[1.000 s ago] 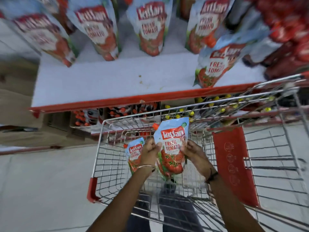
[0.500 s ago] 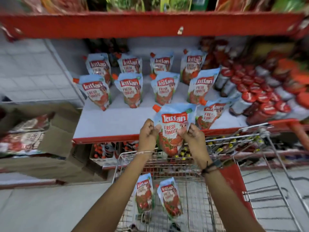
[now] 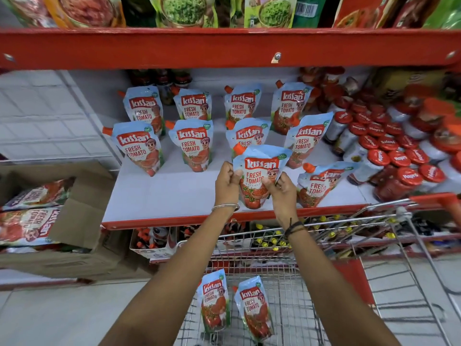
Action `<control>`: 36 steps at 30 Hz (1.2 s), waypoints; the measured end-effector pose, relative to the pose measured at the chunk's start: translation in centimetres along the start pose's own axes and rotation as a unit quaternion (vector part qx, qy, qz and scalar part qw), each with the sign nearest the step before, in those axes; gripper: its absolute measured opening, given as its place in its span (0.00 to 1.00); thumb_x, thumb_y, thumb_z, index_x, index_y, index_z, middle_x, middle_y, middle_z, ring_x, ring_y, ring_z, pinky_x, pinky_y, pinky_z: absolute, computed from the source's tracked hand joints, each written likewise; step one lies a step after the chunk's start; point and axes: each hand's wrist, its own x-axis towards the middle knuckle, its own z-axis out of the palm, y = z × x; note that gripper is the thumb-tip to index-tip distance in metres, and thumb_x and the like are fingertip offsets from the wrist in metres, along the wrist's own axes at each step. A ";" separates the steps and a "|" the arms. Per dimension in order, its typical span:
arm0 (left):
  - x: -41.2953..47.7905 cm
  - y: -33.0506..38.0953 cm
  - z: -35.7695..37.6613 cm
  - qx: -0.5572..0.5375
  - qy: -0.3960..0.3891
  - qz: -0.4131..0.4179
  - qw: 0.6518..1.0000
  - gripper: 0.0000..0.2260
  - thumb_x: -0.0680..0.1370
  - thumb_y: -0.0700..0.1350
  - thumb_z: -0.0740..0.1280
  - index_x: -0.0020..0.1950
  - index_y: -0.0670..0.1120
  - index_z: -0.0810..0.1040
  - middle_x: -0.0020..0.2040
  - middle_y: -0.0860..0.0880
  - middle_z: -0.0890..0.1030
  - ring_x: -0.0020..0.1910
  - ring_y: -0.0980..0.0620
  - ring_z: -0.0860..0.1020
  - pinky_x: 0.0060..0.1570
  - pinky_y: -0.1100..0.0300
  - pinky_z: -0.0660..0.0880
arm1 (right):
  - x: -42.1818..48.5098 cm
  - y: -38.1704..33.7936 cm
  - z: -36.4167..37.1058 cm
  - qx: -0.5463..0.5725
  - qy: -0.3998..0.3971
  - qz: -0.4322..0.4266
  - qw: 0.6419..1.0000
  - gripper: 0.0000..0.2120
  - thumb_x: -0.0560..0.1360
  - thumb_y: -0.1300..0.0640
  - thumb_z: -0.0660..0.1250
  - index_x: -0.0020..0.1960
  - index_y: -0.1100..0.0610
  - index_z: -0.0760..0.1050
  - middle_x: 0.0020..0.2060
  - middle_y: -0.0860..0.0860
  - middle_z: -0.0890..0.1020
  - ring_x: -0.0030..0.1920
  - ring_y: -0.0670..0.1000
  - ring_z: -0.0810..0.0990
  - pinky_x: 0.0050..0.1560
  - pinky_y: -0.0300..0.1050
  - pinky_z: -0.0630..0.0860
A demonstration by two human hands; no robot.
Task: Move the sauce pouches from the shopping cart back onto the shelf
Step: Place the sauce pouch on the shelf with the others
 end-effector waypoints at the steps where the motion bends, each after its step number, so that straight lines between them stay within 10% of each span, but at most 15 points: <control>1: 0.0 -0.4 0.1 0.004 -0.002 -0.002 1.000 0.05 0.78 0.40 0.59 0.43 0.42 0.66 0.42 0.40 0.74 0.43 0.47 0.73 0.43 0.44 0.76 | 0.1 0.3 -0.2 0.001 0.001 0.003 1.000 0.09 0.74 0.68 0.65 0.54 0.62 0.73 0.44 0.48 0.83 0.43 0.38 0.83 0.42 0.33 0.80; 18: -1.7 -1.8 0.1 0.046 -0.021 -0.002 0.999 0.04 0.79 0.41 0.58 0.47 0.42 0.67 0.43 0.42 0.76 0.41 0.47 0.76 0.37 0.57 0.75 | -0.9 1.7 -1.2 -0.041 -0.021 0.002 0.999 0.09 0.74 0.64 0.66 0.54 0.64 0.75 0.49 0.57 0.83 0.46 0.42 0.82 0.49 0.37 0.81; 22: -3.5 -1.7 -0.4 0.082 0.001 0.027 0.996 0.05 0.78 0.40 0.60 0.53 0.44 0.68 0.52 0.48 0.76 0.51 0.53 0.76 0.55 0.58 0.75 | -2.1 1.9 -1.5 -0.075 -0.031 0.023 0.996 0.15 0.75 0.63 0.66 0.60 0.65 0.72 0.57 0.58 0.79 0.56 0.49 0.79 0.60 0.45 0.78; 27: -8.6 -3.3 -2.0 0.117 0.105 0.079 0.984 0.10 0.78 0.39 0.59 0.59 0.47 0.70 0.58 0.51 0.74 0.60 0.55 0.73 0.62 0.65 0.69 | -7.0 4.6 -3.6 -0.126 0.040 -0.005 0.991 0.18 0.75 0.56 0.66 0.64 0.53 0.69 0.64 0.52 0.75 0.65 0.48 0.72 0.63 0.32 0.69; 34: -16.6 -15.5 -3.0 0.168 0.034 -0.125 0.977 0.07 0.77 0.51 0.61 0.53 0.51 0.72 0.47 0.50 0.77 0.49 0.47 0.77 0.51 0.46 0.77 | -15.3 15.6 -7.7 -0.224 0.014 0.095 0.970 0.14 0.74 0.40 0.61 0.55 0.45 0.72 0.53 0.51 0.78 0.52 0.42 0.78 0.48 0.37 0.75; 36: -18.4 -20.8 -3.5 0.216 -0.001 -0.177 0.960 0.10 0.71 0.61 0.64 0.47 0.57 0.71 0.42 0.54 0.77 0.44 0.56 0.78 0.48 0.52 0.78 | -16.6 19.1 -9.0 -0.248 -0.004 0.154 0.957 0.05 0.76 0.50 0.64 0.50 0.42 0.72 0.52 0.56 0.78 0.49 0.43 0.79 0.49 0.41 0.76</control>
